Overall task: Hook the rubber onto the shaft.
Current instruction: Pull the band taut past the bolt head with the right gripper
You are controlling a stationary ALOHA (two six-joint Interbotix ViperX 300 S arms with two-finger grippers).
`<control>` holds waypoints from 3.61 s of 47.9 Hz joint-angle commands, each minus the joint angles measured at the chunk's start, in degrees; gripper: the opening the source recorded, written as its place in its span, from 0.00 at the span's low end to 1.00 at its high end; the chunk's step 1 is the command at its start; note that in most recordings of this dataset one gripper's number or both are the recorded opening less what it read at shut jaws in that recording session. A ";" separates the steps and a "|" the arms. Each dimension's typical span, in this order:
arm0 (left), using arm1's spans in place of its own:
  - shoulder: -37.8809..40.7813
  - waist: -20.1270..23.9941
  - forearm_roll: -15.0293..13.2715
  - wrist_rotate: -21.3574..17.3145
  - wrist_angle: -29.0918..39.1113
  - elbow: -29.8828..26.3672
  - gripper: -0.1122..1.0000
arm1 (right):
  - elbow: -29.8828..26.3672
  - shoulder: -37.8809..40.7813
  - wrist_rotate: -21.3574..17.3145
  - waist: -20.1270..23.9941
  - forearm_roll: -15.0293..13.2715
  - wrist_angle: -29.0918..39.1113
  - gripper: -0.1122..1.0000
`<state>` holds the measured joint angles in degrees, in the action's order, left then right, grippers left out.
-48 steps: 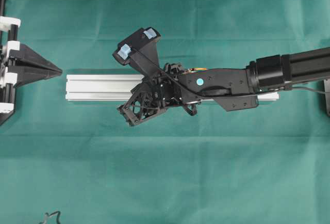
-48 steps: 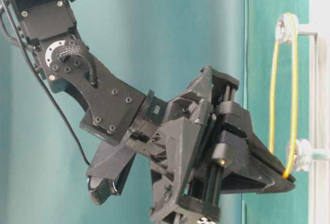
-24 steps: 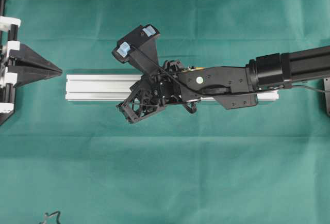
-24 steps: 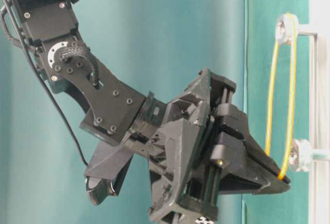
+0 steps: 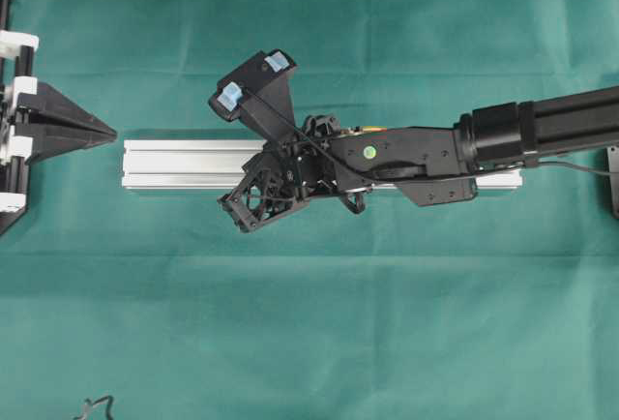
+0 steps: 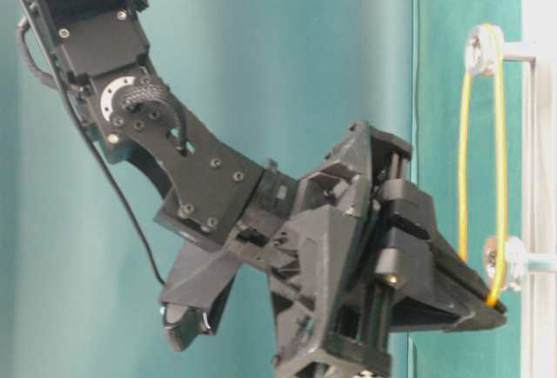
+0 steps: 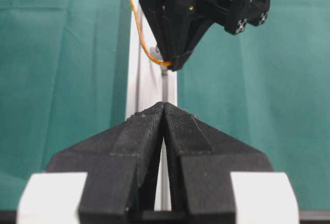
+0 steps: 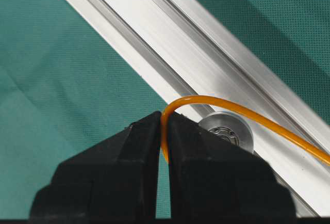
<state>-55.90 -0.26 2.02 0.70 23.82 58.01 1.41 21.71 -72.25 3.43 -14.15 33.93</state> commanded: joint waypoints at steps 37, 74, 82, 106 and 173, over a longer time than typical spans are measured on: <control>0.44 -0.18 -0.09 0.00 -0.26 -1.67 0.10 | -1.32 0.53 -0.09 0.18 0.09 -1.93 0.16; 0.35 -0.18 -0.18 0.09 -0.35 -1.76 0.10 | 0.70 -0.88 -0.79 2.02 0.88 -1.05 0.16; 0.44 -0.18 -0.18 0.09 -0.35 -1.76 0.10 | 1.93 -2.02 -0.79 2.02 0.88 -0.62 0.16; 0.44 -0.18 -0.18 0.09 -0.35 -1.76 0.10 | 7.38 -6.33 -0.88 2.02 0.88 -0.62 0.16; 0.35 -0.18 -0.18 0.09 -0.35 -1.85 0.10 | 10.81 -8.96 0.09 2.02 0.53 -0.62 0.20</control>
<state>-55.90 -0.35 1.93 0.79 23.82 58.01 12.74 15.38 -72.25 5.36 -13.45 33.40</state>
